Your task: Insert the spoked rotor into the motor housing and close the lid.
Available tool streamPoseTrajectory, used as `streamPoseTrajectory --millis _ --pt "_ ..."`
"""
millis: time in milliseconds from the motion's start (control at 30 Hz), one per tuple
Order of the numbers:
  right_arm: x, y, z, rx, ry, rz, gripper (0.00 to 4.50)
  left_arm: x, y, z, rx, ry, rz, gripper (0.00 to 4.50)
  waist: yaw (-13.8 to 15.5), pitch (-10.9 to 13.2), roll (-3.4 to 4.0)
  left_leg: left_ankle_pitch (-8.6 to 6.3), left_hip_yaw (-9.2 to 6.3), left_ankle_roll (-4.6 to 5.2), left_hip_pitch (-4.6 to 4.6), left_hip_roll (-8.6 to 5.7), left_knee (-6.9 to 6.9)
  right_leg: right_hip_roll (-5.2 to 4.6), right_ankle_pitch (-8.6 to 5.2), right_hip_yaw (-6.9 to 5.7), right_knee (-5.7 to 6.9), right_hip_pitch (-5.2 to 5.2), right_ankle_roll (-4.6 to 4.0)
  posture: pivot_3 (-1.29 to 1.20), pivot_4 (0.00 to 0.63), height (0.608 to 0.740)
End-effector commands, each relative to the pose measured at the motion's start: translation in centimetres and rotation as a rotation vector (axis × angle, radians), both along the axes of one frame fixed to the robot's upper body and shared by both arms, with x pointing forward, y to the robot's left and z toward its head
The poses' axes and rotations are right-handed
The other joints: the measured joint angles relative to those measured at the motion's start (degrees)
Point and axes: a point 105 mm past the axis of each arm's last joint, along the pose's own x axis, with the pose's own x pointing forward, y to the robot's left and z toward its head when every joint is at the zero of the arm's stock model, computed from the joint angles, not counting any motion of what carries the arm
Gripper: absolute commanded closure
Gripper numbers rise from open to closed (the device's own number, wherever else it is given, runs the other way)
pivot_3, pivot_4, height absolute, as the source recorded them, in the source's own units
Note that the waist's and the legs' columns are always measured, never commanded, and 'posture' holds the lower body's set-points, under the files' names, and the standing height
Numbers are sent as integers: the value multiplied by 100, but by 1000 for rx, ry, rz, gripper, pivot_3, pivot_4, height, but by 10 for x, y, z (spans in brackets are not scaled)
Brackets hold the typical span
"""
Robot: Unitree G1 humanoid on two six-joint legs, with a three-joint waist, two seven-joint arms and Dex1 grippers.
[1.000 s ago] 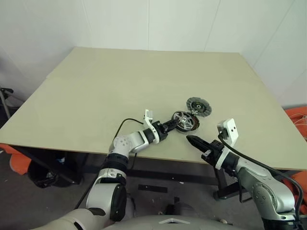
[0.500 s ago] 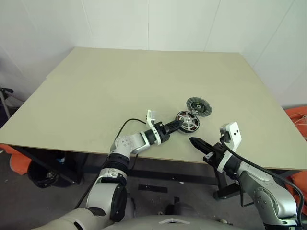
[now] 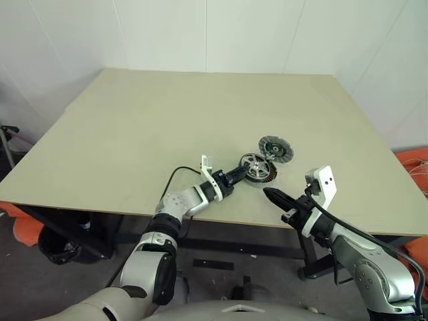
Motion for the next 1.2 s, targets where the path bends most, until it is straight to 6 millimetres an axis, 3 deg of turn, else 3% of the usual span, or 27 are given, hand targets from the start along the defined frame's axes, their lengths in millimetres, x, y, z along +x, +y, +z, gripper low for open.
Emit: streamPoseTrajectory --millis 33,467,633,1200 --pt "-1 7 14 3 -57 36 4500 2 -54 76 -150 -158 -104 4107 1 0 0 0 0 0 0 -1 1 -1 1 0 -3 -3 2 0 0 740" --pt "3 8 4 3 -49 50 4500 -5 -42 104 -244 -224 -123 4107 26 -1 3 -10 1 17 -50 -9 2 -8 27 -1 -3 -43 -40 0 0 740" --pt "5 8 2 5 -52 58 4500 -8 -38 106 -244 -223 -118 4107 26 -1 3 -15 3 24 -43 -8 4 -9 26 -1 -1 -40 -40 0 0 740" --pt "7 15 11 7 -70 58 4500 -17 -64 97 -223 -194 -188 4107 28 -1 3 -11 3 19 -43 -8 5 -8 26 -1 -1 -40 -36 0 0 740"
